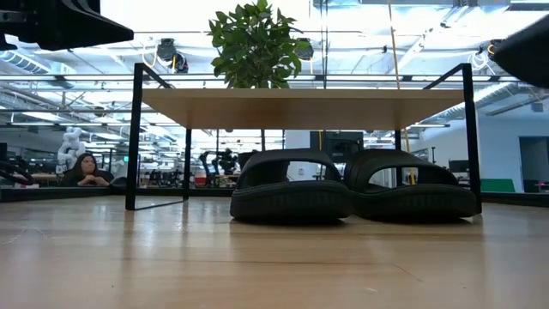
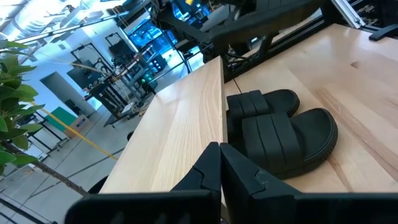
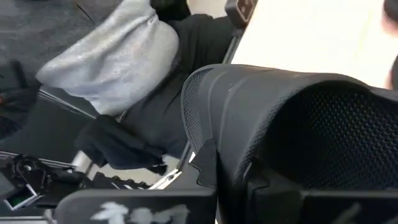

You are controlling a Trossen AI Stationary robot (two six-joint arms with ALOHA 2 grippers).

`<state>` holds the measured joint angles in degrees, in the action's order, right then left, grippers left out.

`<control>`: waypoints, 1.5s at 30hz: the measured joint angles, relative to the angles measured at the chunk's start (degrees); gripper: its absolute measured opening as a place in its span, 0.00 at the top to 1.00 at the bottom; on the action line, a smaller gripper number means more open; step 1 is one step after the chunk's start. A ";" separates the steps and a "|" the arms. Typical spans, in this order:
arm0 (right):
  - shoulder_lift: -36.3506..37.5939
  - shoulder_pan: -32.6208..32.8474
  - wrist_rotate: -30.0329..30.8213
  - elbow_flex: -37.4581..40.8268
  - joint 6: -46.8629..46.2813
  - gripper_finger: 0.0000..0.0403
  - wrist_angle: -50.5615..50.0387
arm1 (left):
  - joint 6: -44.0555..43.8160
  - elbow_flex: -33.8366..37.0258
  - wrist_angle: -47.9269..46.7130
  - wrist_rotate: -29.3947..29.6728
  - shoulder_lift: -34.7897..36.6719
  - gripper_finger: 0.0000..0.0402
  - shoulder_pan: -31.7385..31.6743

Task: Pick and place slides into the shelf
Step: Put the black slides on the shelf

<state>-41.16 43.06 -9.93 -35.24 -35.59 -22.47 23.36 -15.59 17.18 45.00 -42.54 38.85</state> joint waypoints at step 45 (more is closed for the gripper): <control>-31.82 -39.74 0.78 -59.96 50.21 0.99 -45.98 | -1.10 0.00 -0.69 -0.01 0.02 0.95 0.00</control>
<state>-72.97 3.32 -9.16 -95.20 14.62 -68.45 22.25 -15.59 16.50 44.99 -42.52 38.85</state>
